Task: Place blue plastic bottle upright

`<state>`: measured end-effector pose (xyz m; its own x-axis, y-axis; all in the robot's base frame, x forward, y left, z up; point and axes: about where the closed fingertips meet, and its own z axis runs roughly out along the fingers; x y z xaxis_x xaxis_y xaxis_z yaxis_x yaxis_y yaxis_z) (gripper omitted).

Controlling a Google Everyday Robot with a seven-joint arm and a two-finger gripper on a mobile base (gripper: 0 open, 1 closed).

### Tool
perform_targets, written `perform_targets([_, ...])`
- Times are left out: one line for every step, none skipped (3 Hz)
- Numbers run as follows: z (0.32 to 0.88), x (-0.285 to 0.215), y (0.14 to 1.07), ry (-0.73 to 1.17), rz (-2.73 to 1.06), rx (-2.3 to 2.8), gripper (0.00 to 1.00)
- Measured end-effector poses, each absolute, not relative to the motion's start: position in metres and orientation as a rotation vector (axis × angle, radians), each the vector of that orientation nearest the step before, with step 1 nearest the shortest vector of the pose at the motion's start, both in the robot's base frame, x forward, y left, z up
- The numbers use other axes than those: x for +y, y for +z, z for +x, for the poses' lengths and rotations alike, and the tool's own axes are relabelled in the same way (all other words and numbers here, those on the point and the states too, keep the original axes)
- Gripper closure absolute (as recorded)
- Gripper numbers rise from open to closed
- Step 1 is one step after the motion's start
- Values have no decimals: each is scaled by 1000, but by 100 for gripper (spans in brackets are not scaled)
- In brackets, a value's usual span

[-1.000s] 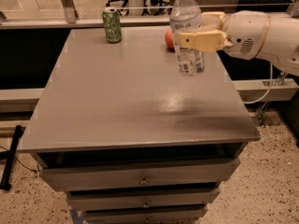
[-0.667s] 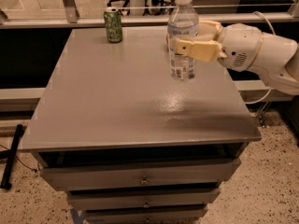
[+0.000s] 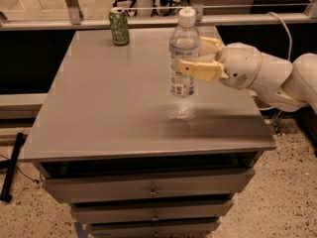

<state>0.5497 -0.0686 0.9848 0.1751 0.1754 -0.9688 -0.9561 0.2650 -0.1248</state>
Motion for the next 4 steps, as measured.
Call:
perform_targets([545, -72, 968, 1018, -959, 1065, 100])
perform_targets([542, -75, 954, 1045, -927, 1048, 100])
perform_targets([540, -76, 940, 1076, -902, 1046, 100])
perform_targets([539, -74, 927, 1097, -899, 1083, 82])
